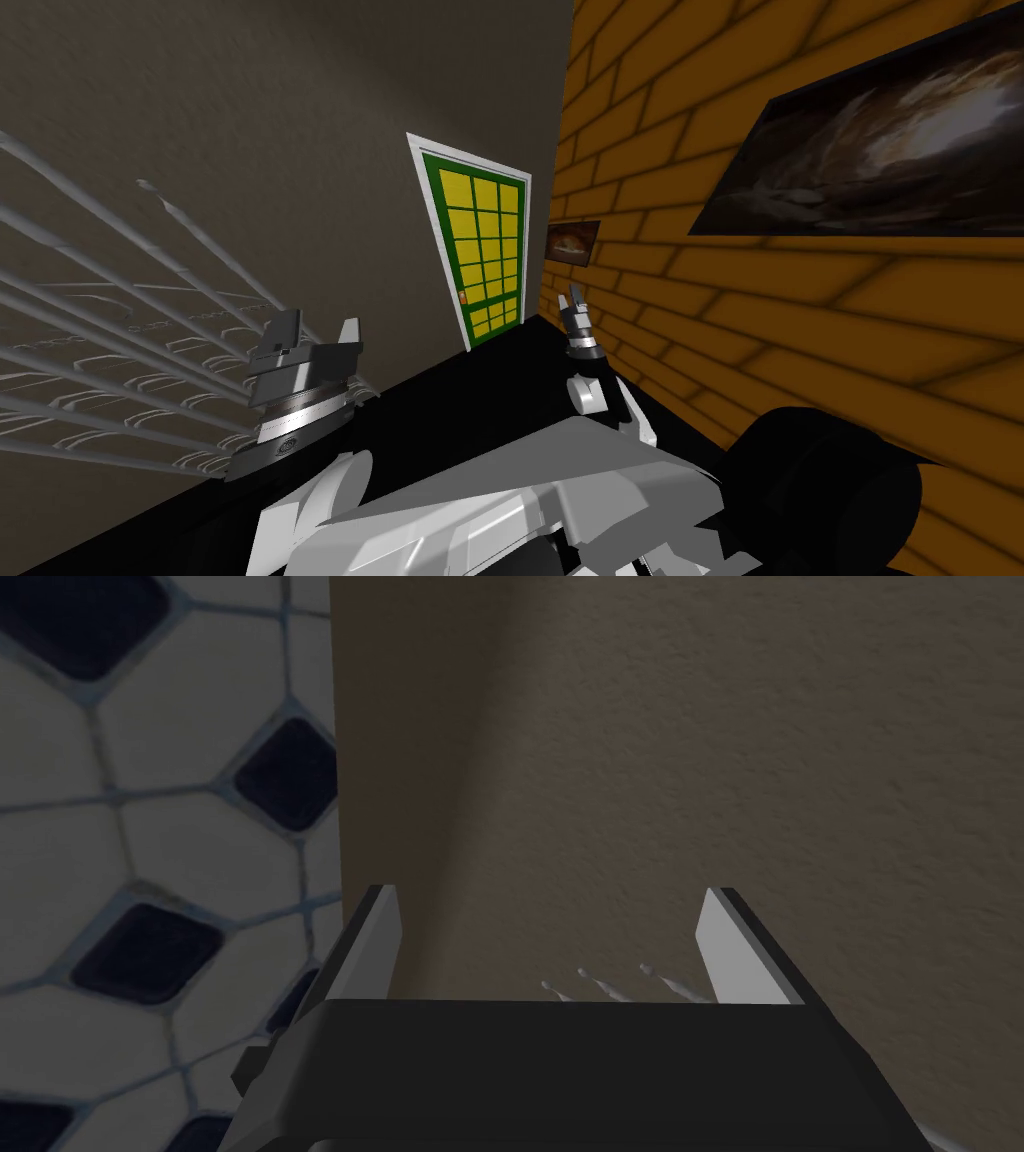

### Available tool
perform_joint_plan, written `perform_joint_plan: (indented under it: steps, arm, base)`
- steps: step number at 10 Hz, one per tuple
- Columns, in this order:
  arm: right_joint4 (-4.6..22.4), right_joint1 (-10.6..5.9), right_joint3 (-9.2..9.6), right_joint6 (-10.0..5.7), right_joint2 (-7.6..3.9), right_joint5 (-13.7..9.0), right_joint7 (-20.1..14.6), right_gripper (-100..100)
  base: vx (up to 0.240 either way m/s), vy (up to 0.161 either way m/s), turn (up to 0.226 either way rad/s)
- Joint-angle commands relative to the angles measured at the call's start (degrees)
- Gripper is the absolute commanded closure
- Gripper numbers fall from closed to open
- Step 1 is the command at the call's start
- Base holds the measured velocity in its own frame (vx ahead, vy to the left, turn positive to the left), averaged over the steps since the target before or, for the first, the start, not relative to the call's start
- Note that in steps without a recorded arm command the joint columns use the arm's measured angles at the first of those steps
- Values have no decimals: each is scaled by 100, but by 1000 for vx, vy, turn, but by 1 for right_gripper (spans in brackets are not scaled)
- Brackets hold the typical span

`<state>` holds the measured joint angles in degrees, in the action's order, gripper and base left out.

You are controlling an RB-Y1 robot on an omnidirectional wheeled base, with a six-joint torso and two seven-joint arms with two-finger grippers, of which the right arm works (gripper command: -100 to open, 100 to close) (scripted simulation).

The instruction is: Pull the door open

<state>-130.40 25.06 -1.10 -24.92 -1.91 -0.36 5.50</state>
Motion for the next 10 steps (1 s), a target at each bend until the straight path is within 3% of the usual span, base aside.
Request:
perform_joint_plan:
  steps: [1, 10]
  arm:
    - [177, -58, -19, -24, -35, 19, 177, -100]
    - [1310, -267, -117, -356, -213, 135, 1209, -100]
  base:
    - [122, 51, 60]
    - [108, 55, 69]
